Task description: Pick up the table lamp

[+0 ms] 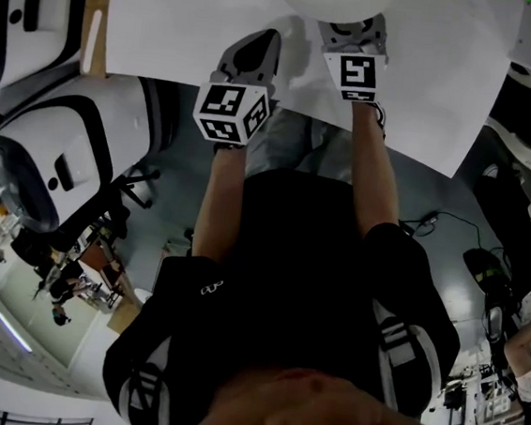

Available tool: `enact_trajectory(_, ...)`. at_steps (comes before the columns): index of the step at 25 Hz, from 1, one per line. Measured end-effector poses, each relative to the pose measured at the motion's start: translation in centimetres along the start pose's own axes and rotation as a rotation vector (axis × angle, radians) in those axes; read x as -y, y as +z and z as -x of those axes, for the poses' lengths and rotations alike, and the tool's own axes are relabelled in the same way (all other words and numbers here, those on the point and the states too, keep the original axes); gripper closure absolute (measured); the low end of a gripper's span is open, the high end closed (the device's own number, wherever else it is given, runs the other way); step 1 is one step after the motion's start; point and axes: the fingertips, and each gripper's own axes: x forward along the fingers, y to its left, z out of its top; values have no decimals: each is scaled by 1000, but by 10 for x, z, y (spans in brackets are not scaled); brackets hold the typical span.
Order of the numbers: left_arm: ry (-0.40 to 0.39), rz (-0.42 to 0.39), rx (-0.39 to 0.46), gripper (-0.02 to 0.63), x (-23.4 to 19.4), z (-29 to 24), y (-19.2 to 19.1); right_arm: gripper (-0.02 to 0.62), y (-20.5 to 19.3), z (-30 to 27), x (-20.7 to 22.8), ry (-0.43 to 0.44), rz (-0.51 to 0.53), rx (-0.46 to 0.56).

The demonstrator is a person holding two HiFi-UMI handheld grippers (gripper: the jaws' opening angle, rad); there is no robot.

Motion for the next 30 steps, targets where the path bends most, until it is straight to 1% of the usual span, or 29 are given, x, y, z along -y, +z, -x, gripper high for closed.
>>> enact_trajectory(7,-2,0,-13,597,-16,-5,2,373,-2,-19,3,-45,0,1)
enact_trajectory(8,-1,-1,-16,596,-17,-6,1,383,-2,-20,6,-56,3,-3)
enact_trajectory(9,1,0,-19,597,-19,-7,1,407,-2,-21,8,-66,9,-9)
enact_trajectory(10,3,0,-21,597,-20,-7,1,455,-3,-21,10,-74,14,-14)
enact_trajectory(15,3,-3,-25,596,-23,-6,2,460,-2,-21,10,-102,15,-30)
enact_trajectory(19,2,-10,-23,597,-22,-4,3,472,-2,-23,11,-91,-35,-73)
enact_trajectory(24,1,-14,-24,595,-14,3,4,479,-1,-17,12,-79,-60,-123)
enact_trajectory(30,10,-13,4,597,-8,14,13,480,3,1,-2,-34,-72,-168)
